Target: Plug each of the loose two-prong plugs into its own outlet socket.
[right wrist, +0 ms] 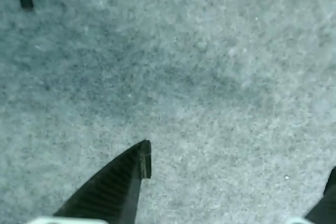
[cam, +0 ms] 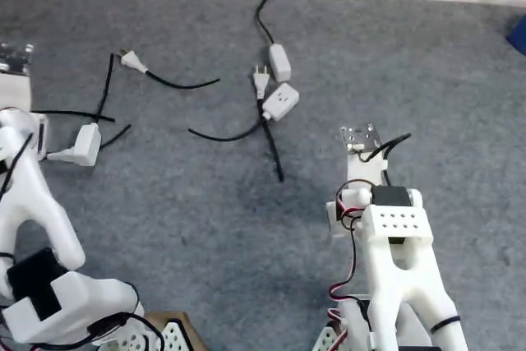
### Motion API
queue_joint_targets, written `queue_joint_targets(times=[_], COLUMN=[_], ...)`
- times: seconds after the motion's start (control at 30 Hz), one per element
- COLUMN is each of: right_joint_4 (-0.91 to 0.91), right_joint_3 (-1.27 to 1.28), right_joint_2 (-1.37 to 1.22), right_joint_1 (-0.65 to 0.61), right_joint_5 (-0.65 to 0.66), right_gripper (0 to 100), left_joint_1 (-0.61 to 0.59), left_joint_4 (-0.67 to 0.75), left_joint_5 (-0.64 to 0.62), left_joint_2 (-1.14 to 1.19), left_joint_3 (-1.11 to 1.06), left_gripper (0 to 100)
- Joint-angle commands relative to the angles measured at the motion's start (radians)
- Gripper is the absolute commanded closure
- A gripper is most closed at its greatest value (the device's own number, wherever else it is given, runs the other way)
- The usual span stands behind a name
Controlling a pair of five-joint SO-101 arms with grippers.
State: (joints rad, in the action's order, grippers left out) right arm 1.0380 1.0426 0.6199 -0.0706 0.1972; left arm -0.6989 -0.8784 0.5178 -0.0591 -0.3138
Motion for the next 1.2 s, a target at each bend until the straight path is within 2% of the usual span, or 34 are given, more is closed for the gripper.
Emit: queue_joint_targets(times=[0.0, 0.2, 0.33, 0.73, 0.9, 1.0, 1.17], right_joint_4=[-0.028, -0.028, -0.028, -0.028, -0.028, -0.028, -0.028], right_joint_3=[-0.002, -0.002, -0.002, -0.002, -0.002, -0.002, -0.001], right_joint_2=[0.010, 0.010, 0.010, 0.010, 0.010, 0.010, 0.010], right_joint_1=[-0.007, -0.007, -0.007, -0.007, -0.007, -0.007, -0.007], right_joint_5=[0.000, 0.000, 0.000, 0.000, 0.000, 0.000, 0.000], right_gripper=[52.3, 52.3, 52.3, 52.3, 52.3, 52.3, 52.3], left_joint_1=[0.045, 0.197, 0.222, 0.206, 0.200, 0.162, 0.025], left_joint_4=[0.009, -0.026, -0.026, -0.037, -0.095, -0.138, -0.167], left_joint_5=[0.008, -0.072, -0.089, -0.086, -0.068, -0.054, 0.017], left_joint_2=[-0.036, -0.036, 0.038, 0.458, 0.478, 0.478, 0.487], left_joint_3=[-0.012, 0.015, 0.039, 0.288, 0.323, 0.383, 0.545], left_gripper=[81, 81, 81, 82, 96, 98, 99])
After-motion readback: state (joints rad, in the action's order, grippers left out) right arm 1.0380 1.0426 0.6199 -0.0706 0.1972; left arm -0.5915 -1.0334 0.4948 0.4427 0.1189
